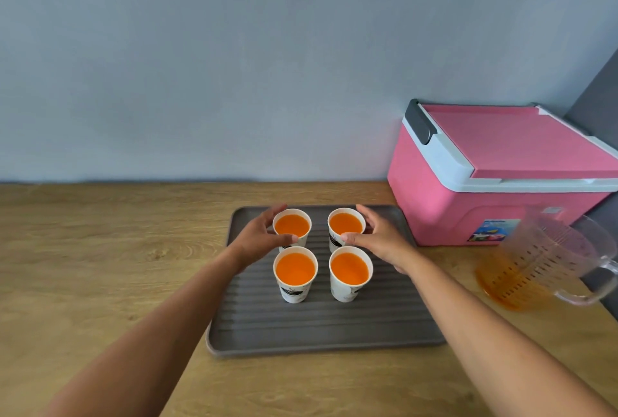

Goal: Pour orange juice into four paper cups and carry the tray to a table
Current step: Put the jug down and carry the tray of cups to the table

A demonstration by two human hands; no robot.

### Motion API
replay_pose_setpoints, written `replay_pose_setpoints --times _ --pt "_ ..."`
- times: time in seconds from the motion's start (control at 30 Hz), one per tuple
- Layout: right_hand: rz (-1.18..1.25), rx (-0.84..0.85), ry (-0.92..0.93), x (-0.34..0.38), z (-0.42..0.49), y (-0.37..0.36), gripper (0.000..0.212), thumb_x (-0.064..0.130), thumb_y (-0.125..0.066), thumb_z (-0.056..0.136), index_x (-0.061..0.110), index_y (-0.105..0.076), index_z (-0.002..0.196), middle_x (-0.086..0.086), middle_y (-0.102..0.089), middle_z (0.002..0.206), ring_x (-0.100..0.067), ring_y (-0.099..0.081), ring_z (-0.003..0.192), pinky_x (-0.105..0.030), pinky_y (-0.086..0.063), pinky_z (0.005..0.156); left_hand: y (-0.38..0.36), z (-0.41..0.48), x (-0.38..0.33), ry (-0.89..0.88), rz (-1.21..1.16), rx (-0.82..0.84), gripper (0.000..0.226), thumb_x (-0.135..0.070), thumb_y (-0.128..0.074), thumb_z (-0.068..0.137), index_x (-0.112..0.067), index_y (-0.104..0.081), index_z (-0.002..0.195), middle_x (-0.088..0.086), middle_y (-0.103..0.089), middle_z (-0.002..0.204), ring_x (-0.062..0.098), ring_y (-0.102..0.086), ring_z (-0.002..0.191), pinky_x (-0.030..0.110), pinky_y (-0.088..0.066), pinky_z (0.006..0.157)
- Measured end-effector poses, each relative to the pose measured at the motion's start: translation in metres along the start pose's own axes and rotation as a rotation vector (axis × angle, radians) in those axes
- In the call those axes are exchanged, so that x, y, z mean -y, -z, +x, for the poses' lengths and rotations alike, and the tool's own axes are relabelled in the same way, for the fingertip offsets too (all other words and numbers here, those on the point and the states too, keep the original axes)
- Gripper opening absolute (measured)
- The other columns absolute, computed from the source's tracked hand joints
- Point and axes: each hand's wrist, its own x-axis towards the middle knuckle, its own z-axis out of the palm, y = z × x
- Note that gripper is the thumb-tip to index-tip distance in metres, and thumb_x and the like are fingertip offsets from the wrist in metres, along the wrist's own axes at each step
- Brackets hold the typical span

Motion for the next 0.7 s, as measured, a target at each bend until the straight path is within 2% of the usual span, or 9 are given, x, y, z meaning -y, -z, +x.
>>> replay_pose_setpoints --times 0.07,0.13,0.47,0.7 --pt "-0.01 -0.007 0.008 -0.001 0.0013 0.0 0.093 0.036 -0.081 0.076 0.03 -0.028 0.151 0.0 -0.046 0.149 -0.02 -0.045 0.132 -0.037 -0.044 0.098 -0.0013 0.0011 -0.0006 0.0 -0.008 0.001 0.08 -0.021 -0.079 0.078 -0.033 -0.037 0.144 0.001 -0.056 0.129 0.009 -0.061 0.1 0.027 -0.048 0.082" --pt "-0.012 -0.016 0.013 -0.0019 0.0021 0.0006 0.089 0.033 -0.081 0.077 0.028 -0.03 0.15 0.0 -0.048 0.148 -0.02 -0.046 0.131 -0.036 -0.044 0.098 -0.0023 0.0026 -0.0008 0.003 -0.014 -0.002 0.079 -0.02 -0.079 0.078 -0.032 -0.037 0.144 -0.003 -0.056 0.124 0.004 -0.059 0.096 0.025 -0.047 0.08" --pt "-0.009 -0.039 0.022 -0.0066 0.0064 0.0016 0.083 0.032 -0.083 0.075 0.028 -0.038 0.146 0.0 -0.052 0.143 -0.02 -0.049 0.128 -0.039 -0.045 0.101 -0.0054 0.0074 -0.0001 0.001 0.008 -0.008 0.079 -0.023 -0.078 0.079 -0.033 -0.035 0.144 -0.001 -0.053 0.13 0.016 -0.058 0.105 0.033 -0.046 0.084" --pt "-0.033 -0.025 0.005 -0.0079 0.0102 0.0058 0.087 0.036 -0.083 0.074 0.029 -0.036 0.147 0.001 -0.05 0.145 -0.02 -0.047 0.131 -0.043 -0.044 0.104 -0.0067 0.0097 0.0006 0.009 0.018 -0.01 0.08 -0.025 -0.078 0.079 -0.033 -0.035 0.145 0.001 -0.053 0.133 0.019 -0.057 0.109 0.034 -0.047 0.086"
